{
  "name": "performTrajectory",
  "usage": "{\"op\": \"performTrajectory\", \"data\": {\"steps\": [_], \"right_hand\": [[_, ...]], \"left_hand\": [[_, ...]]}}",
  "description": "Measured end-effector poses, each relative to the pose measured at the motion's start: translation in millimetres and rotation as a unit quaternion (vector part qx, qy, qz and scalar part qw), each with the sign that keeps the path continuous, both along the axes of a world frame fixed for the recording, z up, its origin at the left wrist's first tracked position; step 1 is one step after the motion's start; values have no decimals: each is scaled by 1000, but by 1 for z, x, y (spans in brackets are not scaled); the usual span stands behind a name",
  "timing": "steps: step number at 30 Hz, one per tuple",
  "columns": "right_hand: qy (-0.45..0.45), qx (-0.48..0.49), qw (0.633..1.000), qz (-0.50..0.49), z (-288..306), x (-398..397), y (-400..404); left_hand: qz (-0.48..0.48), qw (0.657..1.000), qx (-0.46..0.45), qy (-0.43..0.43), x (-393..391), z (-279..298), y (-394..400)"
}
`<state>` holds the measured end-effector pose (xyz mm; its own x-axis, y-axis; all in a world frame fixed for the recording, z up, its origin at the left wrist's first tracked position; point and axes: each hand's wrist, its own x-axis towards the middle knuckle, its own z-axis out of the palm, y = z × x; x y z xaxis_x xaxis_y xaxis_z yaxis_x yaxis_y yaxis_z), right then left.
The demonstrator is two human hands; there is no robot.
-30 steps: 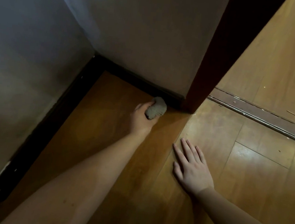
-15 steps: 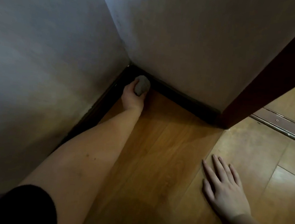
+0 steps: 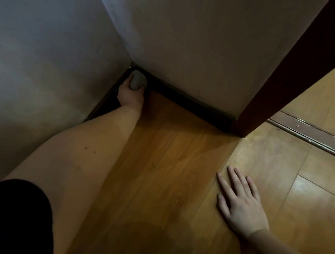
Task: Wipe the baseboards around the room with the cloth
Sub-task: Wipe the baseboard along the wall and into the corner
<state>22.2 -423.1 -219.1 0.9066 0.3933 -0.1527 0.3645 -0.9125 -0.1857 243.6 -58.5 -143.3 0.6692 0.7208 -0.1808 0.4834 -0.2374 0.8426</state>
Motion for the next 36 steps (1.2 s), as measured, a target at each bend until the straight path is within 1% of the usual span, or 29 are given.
{"op": "performTrajectory", "data": {"steps": [5, 12, 16, 22, 25, 28, 31, 33, 35, 36], "right_hand": [[-1, -1, 1000, 4, 0, -1, 0], [8, -11, 1000, 3, 0, 0, 1], [8, -12, 1000, 4, -3, -1, 1], [4, -14, 1000, 3, -4, 0, 2], [3, -11, 1000, 6, -4, -1, 1], [7, -9, 1000, 4, -6, -1, 1], [8, -9, 1000, 4, -4, -1, 1], [6, -5, 1000, 7, -4, -2, -1], [8, -2, 1000, 5, -2, -3, -3], [8, -1, 1000, 4, -1, -2, -3]], "left_hand": [[0, 997, -73, -18, -4, 7, -17], [21, 995, -95, -32, -29, 2, -75], [-29, 992, -112, -55, -61, -7, -131], [-67, 988, -139, -33, -90, -8, -192], [-126, 986, -100, -39, -106, -9, -214], [-153, 986, -51, -48, -115, -12, -222], [-183, 981, -38, -49, -115, -11, -219], [-244, 968, -14, -52, -118, -12, -213], [-326, 943, 19, -57, -123, -12, -204], [-352, 934, 32, -57, -124, -12, -197]]}}
